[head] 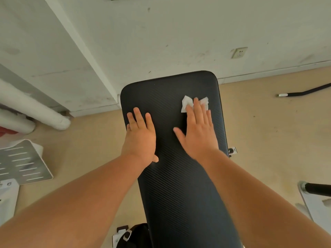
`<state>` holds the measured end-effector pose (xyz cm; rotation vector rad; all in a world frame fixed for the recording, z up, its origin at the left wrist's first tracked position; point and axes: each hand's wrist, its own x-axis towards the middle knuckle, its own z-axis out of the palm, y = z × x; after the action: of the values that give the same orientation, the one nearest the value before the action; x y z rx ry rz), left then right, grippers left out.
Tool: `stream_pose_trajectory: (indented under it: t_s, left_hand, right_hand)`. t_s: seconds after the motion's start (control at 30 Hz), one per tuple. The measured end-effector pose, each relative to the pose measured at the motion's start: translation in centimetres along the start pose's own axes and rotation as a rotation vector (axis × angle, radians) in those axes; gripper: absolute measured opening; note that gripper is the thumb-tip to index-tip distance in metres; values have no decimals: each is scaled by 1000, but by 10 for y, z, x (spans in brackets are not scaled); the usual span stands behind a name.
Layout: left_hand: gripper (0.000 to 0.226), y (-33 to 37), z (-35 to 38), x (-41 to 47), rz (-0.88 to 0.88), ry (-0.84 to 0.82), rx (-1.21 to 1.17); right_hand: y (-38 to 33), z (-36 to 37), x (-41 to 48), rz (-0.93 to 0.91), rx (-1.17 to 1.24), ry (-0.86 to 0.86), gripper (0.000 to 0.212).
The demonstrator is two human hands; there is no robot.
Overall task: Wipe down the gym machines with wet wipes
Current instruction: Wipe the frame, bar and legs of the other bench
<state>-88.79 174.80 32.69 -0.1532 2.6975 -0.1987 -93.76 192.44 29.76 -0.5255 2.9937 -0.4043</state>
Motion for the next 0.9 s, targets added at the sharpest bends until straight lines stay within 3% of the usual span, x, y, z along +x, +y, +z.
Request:
stream_pose_trajectory:
  t_s: [0.2,0.4,0.47,0.57,0.63,0.73,0.83,0.9]
  left_hand:
    - [151,3,-3,4,-5,-27,-18]
    - [153,2,-2,6,-5,-27,6]
    - [153,1,0,4,1,-21,17]
    - [151,-1,2,1,2,-18,8]
    - [149,0,1,1,3,-28,7]
    - [149,1,-1,5,6,-29,24]
    - [150,0,-1,6,4,-34,36]
    - [150,0,0,5,5,-38,43]
  right_hand:
    - [8,15,-2,-132,-253,-113,95]
    - [12,-15,54,224,-48,8,100]
    - [-8,-6,46,84,-69,-1,98]
    - [-2,14,8,-374,-209,-127,94]
    - [32,13,1,-479,-274,-138,92]
    - [65,-5,20,-219,-246,-57,94]
    - [40,-15,48,89,-90,13,98]
    - [8,-11,52,106,-74,26,100]
